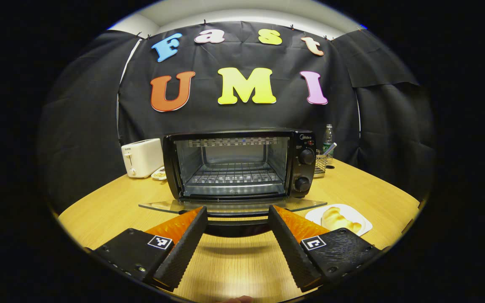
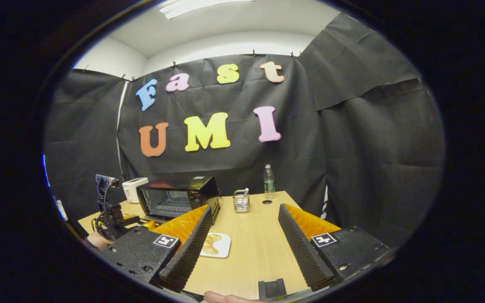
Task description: Open the electric oven with the left hand, put the food in, and close the electric oven.
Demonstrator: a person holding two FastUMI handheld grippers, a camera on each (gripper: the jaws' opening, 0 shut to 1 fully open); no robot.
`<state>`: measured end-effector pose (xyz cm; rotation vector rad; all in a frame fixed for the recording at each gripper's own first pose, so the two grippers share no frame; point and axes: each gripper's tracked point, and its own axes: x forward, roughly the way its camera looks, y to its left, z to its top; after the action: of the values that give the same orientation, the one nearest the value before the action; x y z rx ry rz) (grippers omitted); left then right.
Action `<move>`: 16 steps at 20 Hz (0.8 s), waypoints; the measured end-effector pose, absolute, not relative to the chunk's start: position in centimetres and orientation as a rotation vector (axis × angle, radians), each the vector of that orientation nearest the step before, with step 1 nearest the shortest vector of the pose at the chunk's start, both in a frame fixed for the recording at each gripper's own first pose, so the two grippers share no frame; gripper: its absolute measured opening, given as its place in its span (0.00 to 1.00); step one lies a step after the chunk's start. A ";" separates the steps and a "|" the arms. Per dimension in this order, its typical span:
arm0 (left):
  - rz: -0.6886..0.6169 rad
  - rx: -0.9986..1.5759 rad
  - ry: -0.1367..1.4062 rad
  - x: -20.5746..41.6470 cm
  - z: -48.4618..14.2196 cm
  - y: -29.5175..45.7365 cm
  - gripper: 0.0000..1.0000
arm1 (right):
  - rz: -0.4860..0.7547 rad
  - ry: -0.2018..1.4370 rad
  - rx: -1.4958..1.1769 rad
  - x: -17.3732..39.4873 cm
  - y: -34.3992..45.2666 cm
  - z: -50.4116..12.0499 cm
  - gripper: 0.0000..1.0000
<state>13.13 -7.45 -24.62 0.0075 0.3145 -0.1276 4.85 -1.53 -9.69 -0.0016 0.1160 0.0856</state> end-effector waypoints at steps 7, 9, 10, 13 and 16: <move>-0.133 0.012 0.432 11.7 -27.7 -7.5 0.96 | 0.089 0.118 -0.011 4.9 -1.0 -10.0 0.96; -0.134 0.012 0.488 11.3 -29.2 -7.5 0.95 | 0.094 0.124 -0.020 4.9 -0.6 -10.2 0.96; -0.130 -0.005 0.528 11.1 -30.1 -7.5 0.95 | 0.099 0.126 -0.028 5.0 -0.5 -10.4 0.96; -0.137 0.016 0.499 10.8 -29.6 -7.7 0.94 | 0.105 0.129 -0.039 5.4 -0.1 -10.6 0.99; -0.145 -0.009 0.491 11.0 -28.8 -7.5 0.94 | 0.101 0.162 -0.053 6.1 0.3 -12.0 0.96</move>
<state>11.02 -7.49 -28.78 -0.0094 0.4907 -0.1445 6.07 0.32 -11.98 -0.0532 0.1624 0.1013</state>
